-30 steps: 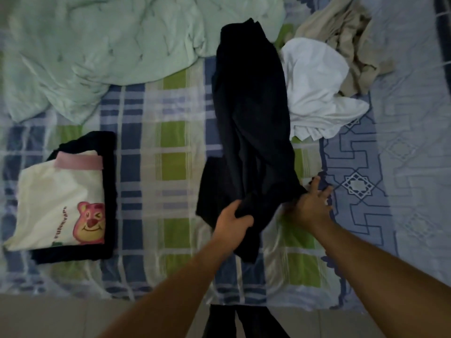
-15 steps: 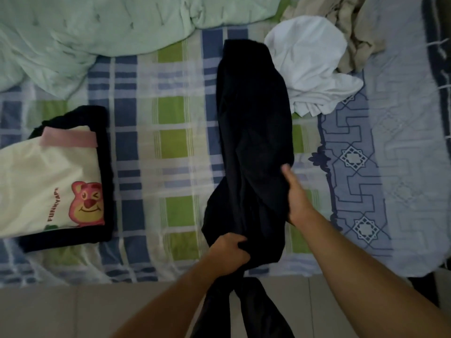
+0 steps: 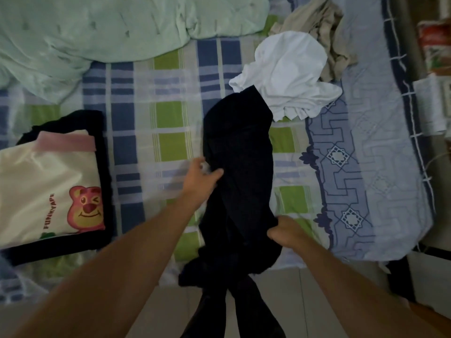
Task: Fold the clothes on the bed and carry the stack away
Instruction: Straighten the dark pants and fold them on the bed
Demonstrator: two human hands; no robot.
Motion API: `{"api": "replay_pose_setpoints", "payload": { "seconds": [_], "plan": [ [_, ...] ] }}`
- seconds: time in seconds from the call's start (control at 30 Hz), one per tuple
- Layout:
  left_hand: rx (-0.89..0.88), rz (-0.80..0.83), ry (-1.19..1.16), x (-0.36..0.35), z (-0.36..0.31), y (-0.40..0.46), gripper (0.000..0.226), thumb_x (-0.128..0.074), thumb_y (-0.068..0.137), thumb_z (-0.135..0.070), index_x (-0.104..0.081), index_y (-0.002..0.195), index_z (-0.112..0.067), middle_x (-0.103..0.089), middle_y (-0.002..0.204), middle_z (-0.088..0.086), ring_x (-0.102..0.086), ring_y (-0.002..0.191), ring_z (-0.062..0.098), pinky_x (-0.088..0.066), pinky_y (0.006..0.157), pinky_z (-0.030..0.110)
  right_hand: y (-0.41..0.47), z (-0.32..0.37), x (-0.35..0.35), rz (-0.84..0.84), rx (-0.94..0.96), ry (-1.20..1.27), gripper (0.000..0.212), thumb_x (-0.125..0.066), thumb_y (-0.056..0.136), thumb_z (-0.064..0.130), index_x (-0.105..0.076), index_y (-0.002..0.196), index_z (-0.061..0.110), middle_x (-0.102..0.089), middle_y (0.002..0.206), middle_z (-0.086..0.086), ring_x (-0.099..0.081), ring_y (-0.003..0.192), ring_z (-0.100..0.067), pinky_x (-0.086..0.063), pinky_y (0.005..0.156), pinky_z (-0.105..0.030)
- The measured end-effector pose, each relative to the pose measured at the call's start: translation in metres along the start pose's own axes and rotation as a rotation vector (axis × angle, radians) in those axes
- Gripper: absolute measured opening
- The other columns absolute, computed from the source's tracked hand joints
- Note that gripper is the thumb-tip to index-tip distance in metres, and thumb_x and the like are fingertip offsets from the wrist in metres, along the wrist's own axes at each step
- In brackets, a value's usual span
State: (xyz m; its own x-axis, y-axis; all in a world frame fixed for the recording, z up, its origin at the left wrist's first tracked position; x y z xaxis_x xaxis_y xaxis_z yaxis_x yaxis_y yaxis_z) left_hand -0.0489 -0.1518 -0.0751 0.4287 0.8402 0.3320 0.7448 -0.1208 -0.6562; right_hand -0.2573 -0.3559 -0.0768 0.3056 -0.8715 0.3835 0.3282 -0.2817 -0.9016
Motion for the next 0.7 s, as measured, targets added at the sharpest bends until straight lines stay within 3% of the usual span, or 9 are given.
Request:
{"api": "replay_pose_setpoints", "payload": {
  "seconds": [0.1, 0.17, 0.27, 0.33, 0.4, 0.5, 0.53, 0.6, 0.7],
  "plan": [
    [-0.1, -0.015, 0.034, -0.016, -0.028, 0.039, 0.081, -0.084, 0.08, -0.046, -0.048, 0.147, -0.018, -0.06, 0.14, 0.004, -0.061, 0.119, 0.022, -0.052, 0.102, 0.039, 0.002, 0.011, 0.026, -0.347, 0.106, -0.045, 0.02, -0.066, 0.082, 0.023, -0.061, 0.1, 0.015, -0.065, 0.097, 0.002, -0.065, 0.087, -0.024, -0.053, 0.072, -0.034],
    [-0.114, -0.064, 0.17, -0.024, -0.038, 0.058, 0.075, -0.082, 0.08, -0.049, -0.054, 0.142, -0.018, -0.063, 0.135, 0.009, -0.06, 0.121, 0.028, -0.051, 0.104, 0.041, -0.005, 0.025, 0.038, -0.535, 0.23, 0.049, 0.022, -0.067, 0.085, 0.024, -0.066, 0.103, 0.011, -0.067, 0.09, -0.002, -0.065, 0.081, -0.024, -0.053, 0.067, -0.035],
    [-0.232, -0.296, 0.508, -0.024, -0.05, 0.052, 0.049, -0.071, 0.082, -0.042, -0.066, 0.126, -0.019, -0.057, 0.125, 0.014, -0.05, 0.118, 0.035, -0.042, 0.102, 0.039, -0.008, 0.044, 0.046, -0.559, 0.326, 0.206, 0.014, -0.064, 0.092, 0.016, -0.069, 0.104, 0.014, -0.066, 0.087, 0.009, -0.065, 0.081, -0.015, -0.05, 0.069, -0.023],
    [-0.511, -0.324, 0.509, -0.031, -0.059, 0.023, 0.037, -0.072, 0.079, -0.03, -0.07, 0.112, -0.015, -0.054, 0.118, 0.014, -0.049, 0.112, 0.035, -0.042, 0.099, 0.039, -0.008, 0.056, 0.049, -0.501, 0.335, 0.431, 0.009, -0.065, 0.096, 0.024, -0.07, 0.1, 0.018, -0.072, 0.089, 0.006, -0.068, 0.083, -0.011, -0.053, 0.076, -0.024],
    [-0.696, -0.123, 0.378, -0.046, -0.058, -0.017, 0.028, -0.073, 0.074, -0.016, -0.065, 0.101, -0.012, -0.056, 0.111, 0.011, -0.056, 0.103, 0.03, -0.048, 0.092, 0.042, -0.009, 0.068, 0.05, -0.335, 0.272, 0.75, 0.03, -0.064, 0.096, 0.044, -0.072, 0.106, 0.017, -0.076, 0.095, -0.003, -0.071, 0.086, -0.015, -0.059, 0.079, -0.035],
    [-0.766, 0.163, 0.361, -0.066, -0.044, -0.077, 0.029, -0.07, 0.075, -0.012, -0.057, 0.1, -0.017, -0.061, 0.1, 0.001, -0.061, 0.088, 0.023, -0.053, 0.076, 0.043, -0.013, 0.087, 0.048, -0.011, 0.179, 1.005, 0.057, -0.066, 0.083, 0.065, -0.073, 0.12, 0.021, -0.079, 0.108, -0.006, -0.076, 0.098, -0.024, -0.062, 0.078, -0.043],
    [-0.791, 0.192, 0.369, -0.07, -0.039, -0.091, 0.029, -0.07, 0.076, -0.012, -0.058, 0.102, -0.018, -0.062, 0.1, 0.0, -0.062, 0.088, 0.022, -0.053, 0.075, 0.041, -0.015, 0.093, 0.048, 0.065, 0.186, 1.035, 0.055, -0.07, 0.083, 0.057, -0.073, 0.123, 0.018, -0.078, 0.111, -0.008, -0.075, 0.102, -0.026, -0.062, 0.082, -0.044],
    [-0.789, 0.264, 0.358, -0.071, -0.033, -0.111, 0.029, -0.069, 0.08, -0.014, -0.06, 0.107, -0.021, -0.065, 0.106, -0.004, -0.064, 0.094, 0.018, -0.052, 0.08, 0.032, -0.019, 0.097, 0.05, 0.069, 0.197, 0.948, 0.044, -0.072, 0.088, 0.024, -0.067, 0.131, 0.011, -0.076, 0.115, -0.014, -0.074, 0.105, -0.032, -0.06, 0.089, -0.044],
    [-0.694, 0.432, 0.282, -0.063, -0.033, -0.126, 0.031, -0.062, 0.083, -0.021, -0.065, 0.113, -0.028, -0.07, 0.111, -0.011, -0.065, 0.102, 0.005, -0.054, 0.09, 0.027, -0.037, 0.093, 0.059, -0.102, 0.2, 0.609, 0.046, -0.06, 0.08, -0.001, -0.068, 0.122, 0.018, -0.076, 0.1, -0.009, -0.073, 0.092, -0.029, -0.058, 0.069, -0.031]
  ]
}}
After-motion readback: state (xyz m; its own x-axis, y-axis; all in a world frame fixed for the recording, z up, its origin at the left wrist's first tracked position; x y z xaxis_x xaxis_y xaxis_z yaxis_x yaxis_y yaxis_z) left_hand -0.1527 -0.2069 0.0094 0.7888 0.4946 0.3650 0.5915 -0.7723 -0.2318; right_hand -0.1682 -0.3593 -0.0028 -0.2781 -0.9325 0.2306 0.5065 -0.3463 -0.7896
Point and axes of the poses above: each hand's wrist, its own y-axis towards the middle knuckle, its own x-axis out of the back of the hand, z = x × y, the point moved 4 cm from there along y, towards the middle knuckle
